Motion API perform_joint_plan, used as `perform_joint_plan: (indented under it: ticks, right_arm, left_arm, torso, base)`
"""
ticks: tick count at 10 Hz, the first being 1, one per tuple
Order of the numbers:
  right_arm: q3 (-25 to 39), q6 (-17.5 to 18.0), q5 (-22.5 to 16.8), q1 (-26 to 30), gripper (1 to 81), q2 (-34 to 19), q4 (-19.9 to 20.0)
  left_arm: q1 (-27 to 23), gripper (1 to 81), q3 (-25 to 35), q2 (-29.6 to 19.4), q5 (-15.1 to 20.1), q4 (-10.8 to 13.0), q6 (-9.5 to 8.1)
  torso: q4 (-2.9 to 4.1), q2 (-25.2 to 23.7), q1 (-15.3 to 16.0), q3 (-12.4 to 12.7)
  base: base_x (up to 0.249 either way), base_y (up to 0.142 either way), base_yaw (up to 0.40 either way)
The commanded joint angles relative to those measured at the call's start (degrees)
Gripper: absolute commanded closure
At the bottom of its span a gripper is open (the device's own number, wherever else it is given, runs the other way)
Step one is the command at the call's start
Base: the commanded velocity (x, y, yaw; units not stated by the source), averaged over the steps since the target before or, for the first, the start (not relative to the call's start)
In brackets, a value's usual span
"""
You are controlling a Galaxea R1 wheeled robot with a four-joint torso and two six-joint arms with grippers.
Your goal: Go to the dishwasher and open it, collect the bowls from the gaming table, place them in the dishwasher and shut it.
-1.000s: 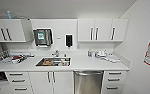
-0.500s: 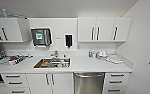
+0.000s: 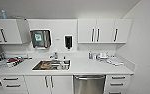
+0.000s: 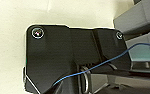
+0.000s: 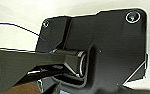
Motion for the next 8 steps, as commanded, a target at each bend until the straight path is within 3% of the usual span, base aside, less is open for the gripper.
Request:
perform_joint_plan:
  ticks: [1, 8]
  right_arm:
    - [0.54, 0.08, -2.44, 3.58, 1.0, -1.23, 0.49]
    - [0.46, 0.17, -2.52, 3.58, 1.0, -1.41, 0.85]
  left_arm:
    - [-3.77, 1.0, 0.64, -0.72, 2.40, 0.16, 0.21]
    - [-3.85, 1.0, 0.90, -0.72, 2.40, 0.07, 0.21]
  torso:
    - [0.00, 0.00, 0.03, 0.00]
    - [0.00, 0.00, 0.03, 0.00]
  base:
    - [0.133, 0.000, 0.000]
    - [0.148, 0.000, 0.000]
